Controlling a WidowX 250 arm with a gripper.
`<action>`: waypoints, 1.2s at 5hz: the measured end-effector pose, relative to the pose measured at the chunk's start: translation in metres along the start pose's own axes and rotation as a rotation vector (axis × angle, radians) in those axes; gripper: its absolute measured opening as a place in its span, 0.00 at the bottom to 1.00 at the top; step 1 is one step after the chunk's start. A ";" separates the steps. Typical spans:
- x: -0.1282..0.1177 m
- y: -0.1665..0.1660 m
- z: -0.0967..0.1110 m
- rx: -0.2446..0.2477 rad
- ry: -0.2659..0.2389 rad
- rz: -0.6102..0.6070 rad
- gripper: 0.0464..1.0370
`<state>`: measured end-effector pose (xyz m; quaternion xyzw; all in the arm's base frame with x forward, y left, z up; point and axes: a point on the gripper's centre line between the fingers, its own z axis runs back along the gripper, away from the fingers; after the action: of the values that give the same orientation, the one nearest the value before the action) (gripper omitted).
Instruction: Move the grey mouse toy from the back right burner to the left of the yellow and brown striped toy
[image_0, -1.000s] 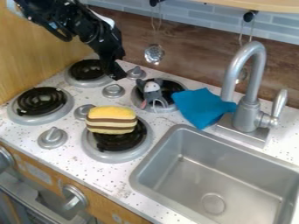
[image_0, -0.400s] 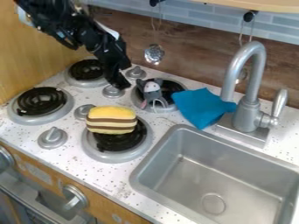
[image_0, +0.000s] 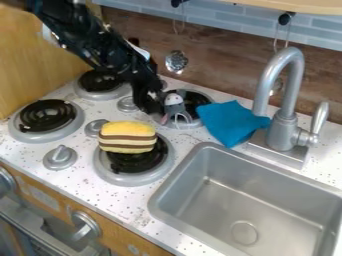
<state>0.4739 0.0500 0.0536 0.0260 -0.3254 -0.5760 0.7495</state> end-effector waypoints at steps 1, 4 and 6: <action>0.006 -0.004 -0.011 -0.004 -0.050 0.008 0.64; 0.005 -0.006 -0.022 0.049 -0.092 0.082 0.05; -0.012 -0.001 0.026 0.177 -0.025 0.162 0.03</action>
<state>0.4585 0.0688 0.0683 0.0586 -0.3855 -0.4827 0.7842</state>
